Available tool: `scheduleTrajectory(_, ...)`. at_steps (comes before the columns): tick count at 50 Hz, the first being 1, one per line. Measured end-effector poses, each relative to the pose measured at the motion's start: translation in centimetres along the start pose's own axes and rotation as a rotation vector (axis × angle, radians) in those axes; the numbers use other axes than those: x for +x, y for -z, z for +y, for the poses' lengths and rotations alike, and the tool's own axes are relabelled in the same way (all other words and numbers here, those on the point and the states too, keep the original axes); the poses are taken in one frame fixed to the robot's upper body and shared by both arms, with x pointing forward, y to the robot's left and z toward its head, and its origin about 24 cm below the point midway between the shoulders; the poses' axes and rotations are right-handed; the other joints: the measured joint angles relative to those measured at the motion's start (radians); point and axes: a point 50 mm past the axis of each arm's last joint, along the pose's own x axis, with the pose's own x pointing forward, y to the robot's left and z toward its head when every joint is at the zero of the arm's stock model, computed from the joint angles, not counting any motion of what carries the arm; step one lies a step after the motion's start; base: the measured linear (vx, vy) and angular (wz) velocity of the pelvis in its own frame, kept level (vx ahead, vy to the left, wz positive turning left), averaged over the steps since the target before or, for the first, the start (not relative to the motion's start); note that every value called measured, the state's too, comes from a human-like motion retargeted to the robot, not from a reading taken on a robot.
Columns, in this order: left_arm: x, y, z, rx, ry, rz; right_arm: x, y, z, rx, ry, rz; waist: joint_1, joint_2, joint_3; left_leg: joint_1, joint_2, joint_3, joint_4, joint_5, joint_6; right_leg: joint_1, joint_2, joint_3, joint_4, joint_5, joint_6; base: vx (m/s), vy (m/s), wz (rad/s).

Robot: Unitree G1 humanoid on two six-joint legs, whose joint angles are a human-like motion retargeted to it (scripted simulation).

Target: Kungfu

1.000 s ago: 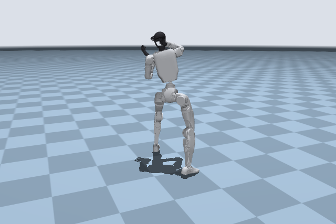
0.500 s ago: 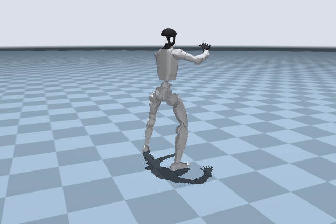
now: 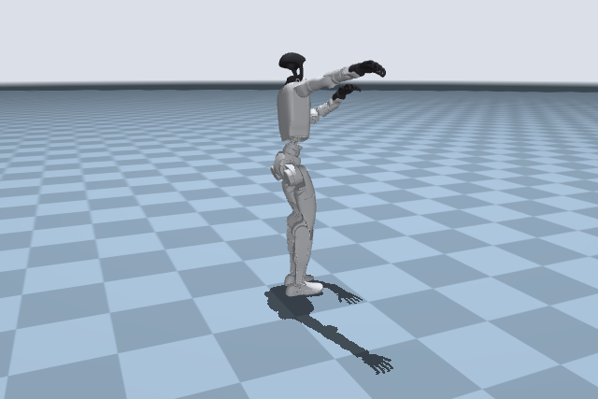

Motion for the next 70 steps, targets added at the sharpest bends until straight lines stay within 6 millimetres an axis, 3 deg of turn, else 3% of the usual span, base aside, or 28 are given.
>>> scheduleTrajectory(2, -0.2, -0.5, 0.4, 0.027, 0.028, -0.021, 0.0, -1.0, 1.2, -0.023, -0.06, -0.058, -0.022, 0.029, -0.014, -0.129, 0.193, -0.071, 0.073, 0.031, -0.102, -0.231, 0.156, -0.189, 0.253, 0.046, 0.0, -0.53, -1.78, -1.19)
scheduleTrajectory(3, -0.3, -0.7, 0.1, 0.026, 0.036, -0.031, 0.0, -1.4, 1.6, -0.039, -0.087, -0.088, -0.016, 0.071, -0.005, -0.159, 0.253, -0.098, 0.094, 0.023, -0.1, -0.309, 0.182, -0.245, 0.428, 0.034, 0.0, -0.42, -0.8, -2.02)
scheduleTrajectory(5, -0.7, -0.6, -0.5, -0.005, -0.002, -0.036, 0.0, -2.0, 1.3, -0.033, -0.066, -0.124, 0.032, 0.099, -0.008, -0.238, 0.368, -0.087, 0.151, 0.019, -0.094, -0.458, 0.114, -0.285, 0.822, 0.031, 0.0, -0.37, 0.14, -2.55)
scheduleTrajectory(8, -1.4, 0.3, -4.1, -0.203, -0.059, 0.03, 0.0, -3.8, 1.7, 0.062, 0.041, -0.196, 0.009, 0.401, -0.004, -0.4, 0.46, -0.312, 0.167, -0.016, -0.022, -0.558, -0.08, -0.248, 1.094, 0.14, 0.0, -0.06, 0.93, -0.92)
scheduleTrajectory(9, -1.8, 0.4, -5.9, -0.289, -0.061, 0.052, -0.1, -4.4, 2.6, 0.145, 0.076, -0.203, 0.002, 0.492, 0.008, -0.447, 0.473, -0.387, 0.175, -0.02, 0.001, -0.555, -0.194, -0.207, 1.047, 0.272, -0.128, 0.1, 0.75, 0.01)
scheduleTrajectory(10, -2.1, 0.4, -7.7, -0.375, -0.059, 0.07, -0.2, -4.7, 3.9, 0.252, 0.107, -0.19, -0.004, 0.562, 0.024, -0.49, 0.481, -0.455, 0.183, -0.018, 0.016, -0.553, -0.325, -0.166, 0.967, 0.43, -0.32, -0.08, 0.47, 0.59)
scheduleTrajectory(12, -2.9, -0.1, -11.9, -0.514, -0.053, 0.107, -1.2, -7.1, 8.3, 0.566, 0.118, -0.174, -0.058, 0.615, 0.071, -0.517, 0.387, -0.475, 0.248, -0.065, 0.087, -0.594, -0.51, 0.204, 0.585, 0.566, -0.524, -0.26, 0.53, 0.67)
scheduleTrajectory(14, -5.0, -0.1, -16.5, -0.626, -0.056, 0.239, -3.6, -12.1, 12.8, 0.816, 0.031, -0.266, -0.062, 0.594, 0.107, -0.451, 0.393, -0.388, 0.236, -0.093, 0.114, -0.614, -0.705, 0.334, 0.186, 0.564, -0.524, -0.35, 0.2, -0.48)
scheduleTrajectory(15, -6.4, -0.2, -18.9, -0.676, -0.06, 0.337, -5.2, -14.7, 14.5, 0.895, -0.026, -0.333, -0.074, 0.582, 0.131, -0.41, 0.41, -0.346, 0.21, -0.089, 0.114, -0.609, -0.73, 0.361, 0.006, 0.651, -0.524, -0.39, -0.35, -0.84)
scheduleTrajectory(17, -9.8, 0.2, -22.8, -0.757, -0.056, 0.571, -8.0, -17.6, 18.5, 0.924, -0.167, -0.313, -0.072, 0.659, 0.236, -0.404, 0.532, -0.416, 0.147, -0.047, 0.108, -0.599, -0.652, 0.245, -0.003, 0.631, -0.524, -0.3, -0.32, -1.14)
scheduleTrajectory(18, -11.2, 0.4, -24.0, -0.791, -0.063, 0.666, -9.0, -18.1, 20.4, 0.903, -0.234, -0.232, -0.039, 0.662, 0.246, -0.429, 0.54, -0.39, 0.229, -0.109, 0.15, -0.64, -0.701, 0.212, 0.022, 0.573, -0.524, -0.07, 0.1, -1.23)
scheduleTrajectory(20, -13.5, 0.2, -26.5, -0.892, -0.065, 0.816, -11.8, -17.5, 25.4, 0.79, -0.4, -0.068, -0.008, 0.683, 0.255, -0.471, 0.563, -0.417, 0.297, -0.165, 0.176, -0.779, -0.713, 0.312, 0.317, 0.478, -0.524, 0.09, 0.05, -0.52)
scheduleTrajectory(22, -16.8, 0.2, -28.3, -0.999, -0.051, 0.937, -15.7, -16.3, 30.5, 0.671, -0.593, -0.04, -0.026, 0.679, 0.265, -0.493, 0.566, -0.481, 0.296, -0.133, 0.14, -0.803, -0.537, 0.332, 0.595, 0.574, -0.524, 0.03, -0.67, 0.56)
scheduleTrajectory(24, -21.3, -0.2, -29.3, -1.082, -0.013, 1.054, -20.5, -14.5, 35.3, 0.578, -0.815, -0.055, 0.002, 0.649, 0.229, -0.47, 0.625, -0.493, 0.215, -0.069, 0.088, -0.759, -0.403, 0.143, 0.749, 0.634, -0.518, 0.33, -0.91, -0.12)
scheduleTrajectory(26, -25.7, -1.1, -29.6, -1.116, 0.029, 1.158, -25.5, -12.1, 39.0, 0.515, -1.009, -0.068, 0.032, 0.595, 0.131, -0.449, 0.636, -0.438, 0.172, -0.056, 0.056, -0.749, -0.365, -0.008, 0.855, 0.598, -0.482, 0.55, -0.67, -0.34)
scheduleTrajectory(30, -32.7, -4.1, -29.7, -1.136, 0.105, 1.346, -35.3, -6.1, 43.2, 0.44, -1.326, -0.018, -0.02, 0.423, -0.063, -0.357, 0.493, -0.252, 0.154, -0.1, 0.021, -0.698, -0.451, -0.212, 0.919, 0.478, -0.327, 0.5, -0.43, 0.75)
scheduleTrajectory(33, -37.2, -5.8, -28.8, -1.153, 0.122, 1.477, -38.6, -3.6, 43.6, 0.321, -1.567, -0.193, -0.104, 0.345, -0.098, -0.233, 0.393, -0.167, 0.116, -0.109, -0.024, -0.625, -0.396, -0.162, 0.818, 0.415, -0.22, 0.34, -0.45, 1.64)
scheduleTrajectory(38, -38.8, -7.3, -29.1, -1.131, 0.08, 1.58, -35.6, -3.1, 43.3, 0.075, -1.564, -0.416, -0.17, 0.286, -0.097, -0.082, 0.276, -0.074, 0.095, -0.135, -0.076, -0.531, -0.508, -0.135, 0.552, 0.315, -0.365, 0.14, -0.49, 1.06)
scheduleTrajectory(44, -33.6, -5.5, -31.3, -1.068, -0.027, 1.525, -29.0, -11.0, 40.0, 0.176, -1.085, -0.633, -0.222, 0.355, -0.041, 0.057, 0.292, -0.003, 0.054, -0.13, -0.173, -0.478, -0.569, -0.148, 0.285, 0.064, -0.524, -0.11, -0.66, 0.02)
scheduleTrajectory(46, -30.8, -3.8, -31.5, -1.035, -0.031, 1.459, -26.9, -15.3, 37.3, 0.243, -0.879, -0.765, -0.256, 0.405, 0.003, 0.089, 0.336, -0.007, 0.056, -0.123, -0.229, -0.452, -0.556, -0.223, 0.235, 0.017, -0.517, -0.21, -0.73, -0.16)
scheduleTrajectory(48, -27.6, -1.6, -31.1, -0.988, -0.022, 1.372, -24.9, -19.9, 33.5, 0.303, -0.629, -0.916, -0.293, 0.363, 0.01, 0.15, 0.275, 0.067, 0.047, -0.113, -0.255, -0.486, -0.629, -0.264, 0.215, 0.158, -0.415, -0.26, -1.02, 0.12)
scheduleTrajectory(50, -24.0, 0.3, -30.4, -0.931, 0.028, 1.251, -23.2, -23.8, 28.9, 0.375, -0.377, -1.029, -0.335, 0.338, -0.016, 0.162, 0.185, 0.088, 0.031, -0.106, -0.255, -0.737, -0.547, 0.194, 0.398, 0.153, -0.304, -0.26, -0.88, 0.98)
scheduleTrajectory(52, -19.6, 2.7, -28.7, -0.843, 0.061, 1.124, -21.9, -28.2, 22.6, 0.483, -0.152, -1.133, -0.348, 0.367, 0.043, 0.148, 0.177, 0.047, 0.065, -0.116, -0.255, -0.816, -0.603, 0.145, 0.46, 0.142, -0.287, -0.55, -0.42, 0.23)
scheduleTrajectory(55, -14.7, 7.2, -23.8, -0.66, 0.095, 1.01, -22.0, -33.4, 11.5, 0.557, 0.056, -1.394, -0.353, 0.435, 0.131, 0.119, 0.175, 0.011, 0.096, -0.135, -0.255, -0.941, -0.597, 0.1, 0.585, 0.063, -0.287, -0.49, -0.12, -0.81)
scheduleTrajectory(57, -12.4, 8.7, -21.4, -0.561, 0.137, 0.966, -23.1, -34.8, 6.3, 0.515, 0.105, -1.559, -0.338, 0.504, 0.179, 0.112, 0.171, -0.032, 0.112, -0.158, -0.255, -0.976, -0.542, 0.107, 0.601, 0.057, -0.299, -0.02, -0.09, -0.97)
scheduleTrajectory(59, -10.7, 9.9, -18.9, -0.446, 0.136, 0.939, -24.1, -35.2, 3.2, 0.475, 0.159, -1.664, -0.319, 0.541, 0.235, 0.159, 0.159, -0.04, 0.094, -0.171, -0.255, -0.976, -0.527, 0.087, 0.63, 0.058, -0.318, 0.05, 0.11, -1.12)
scheduleTrajectory(64, -8.1, 11.7, -13.8, -0.188, 0.161, 0.887, -25.5, -35.6, -0.9, 0.571, 0.229, -1.744, -0.306, 0.616, 0.362, 0.231, 0.158, -0.038, 0.036, -0.183, -0.255, -0.976, -0.509, 0.06, 0.69, 0.037, -0.349, -0.06, -0.01, -0.24)
scheduleTrajectory(70, -7.3, 11.8, -13.4, -0.151, 0.212, 0.891, -27.1, -35.9, -1.6, 0.635, 0.156, -1.838, -0.292, 0.667, 0.433, 0.265, 0.12, -0.04, -0.038, -0.167, -0.255, -0.976, -0.524, 0.083, 0.697, 0.027, -0.338, 0.0, 0.02, 0.22)
